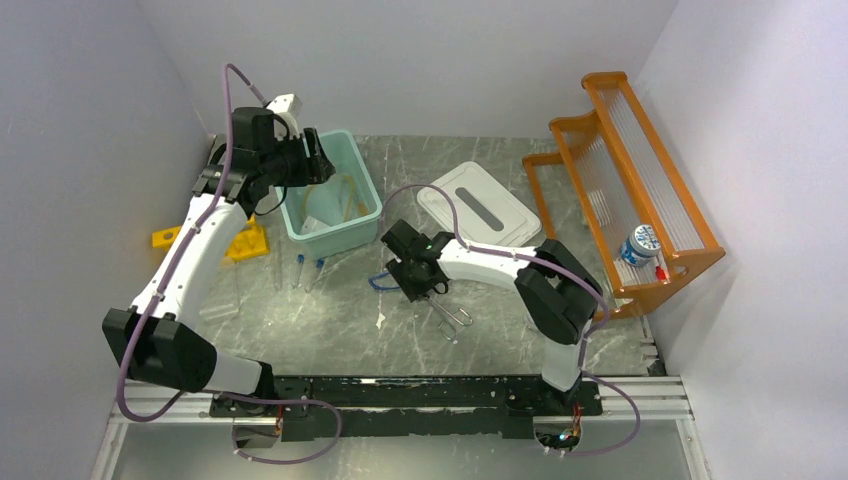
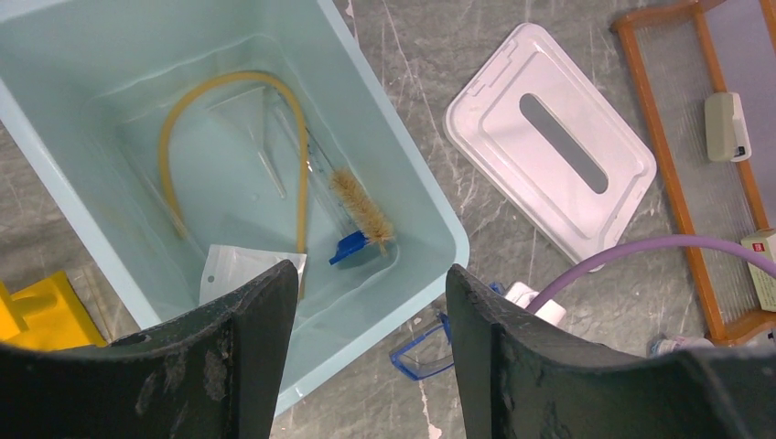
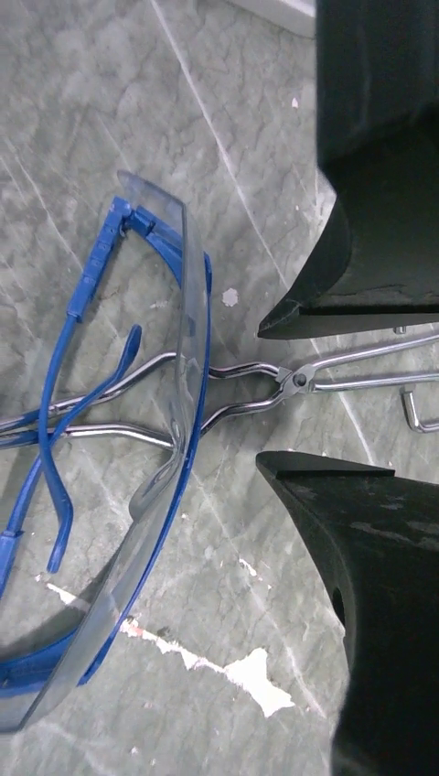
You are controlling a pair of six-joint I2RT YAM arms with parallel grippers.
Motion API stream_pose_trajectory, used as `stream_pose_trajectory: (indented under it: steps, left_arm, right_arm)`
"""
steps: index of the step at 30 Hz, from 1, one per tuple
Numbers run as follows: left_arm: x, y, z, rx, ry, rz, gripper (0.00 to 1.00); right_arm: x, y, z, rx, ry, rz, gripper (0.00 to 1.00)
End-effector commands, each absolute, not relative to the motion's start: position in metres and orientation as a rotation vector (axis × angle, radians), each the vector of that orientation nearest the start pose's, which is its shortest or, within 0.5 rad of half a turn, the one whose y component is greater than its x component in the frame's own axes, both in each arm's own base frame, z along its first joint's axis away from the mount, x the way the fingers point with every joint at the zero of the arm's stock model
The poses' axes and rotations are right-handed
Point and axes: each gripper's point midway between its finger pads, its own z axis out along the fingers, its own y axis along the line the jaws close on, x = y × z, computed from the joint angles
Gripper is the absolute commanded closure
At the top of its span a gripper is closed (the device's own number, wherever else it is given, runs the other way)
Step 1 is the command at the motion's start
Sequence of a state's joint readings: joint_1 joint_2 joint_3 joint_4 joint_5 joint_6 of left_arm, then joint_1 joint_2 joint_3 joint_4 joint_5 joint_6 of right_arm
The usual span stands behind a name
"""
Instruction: Organize the chemistry lab equipment
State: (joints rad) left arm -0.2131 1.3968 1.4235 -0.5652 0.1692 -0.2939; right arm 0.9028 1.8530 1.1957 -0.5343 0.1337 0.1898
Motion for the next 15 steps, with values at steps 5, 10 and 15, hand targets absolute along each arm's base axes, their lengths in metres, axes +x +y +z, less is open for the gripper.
stream_pose_trajectory:
  steps: [5,10,15]
  left_arm:
    - [0.382,-0.114,0.293,-0.081,2.1,-0.449,0.36]
    - [0.365,-0.104,0.283,-0.21,2.115,-0.437,0.36]
    - [0.349,-0.1,0.28,-0.277,2.098,-0.461,0.35]
  right_arm:
    - [0.265,0.324,0.099,-0.932,2.366,0.333,0.44]
    - [0.27,0.35,0.115,-1.038,2.292,0.435,0.44]
    - [0.269,0.368,0.096,-1.164,2.279,0.49,0.47]
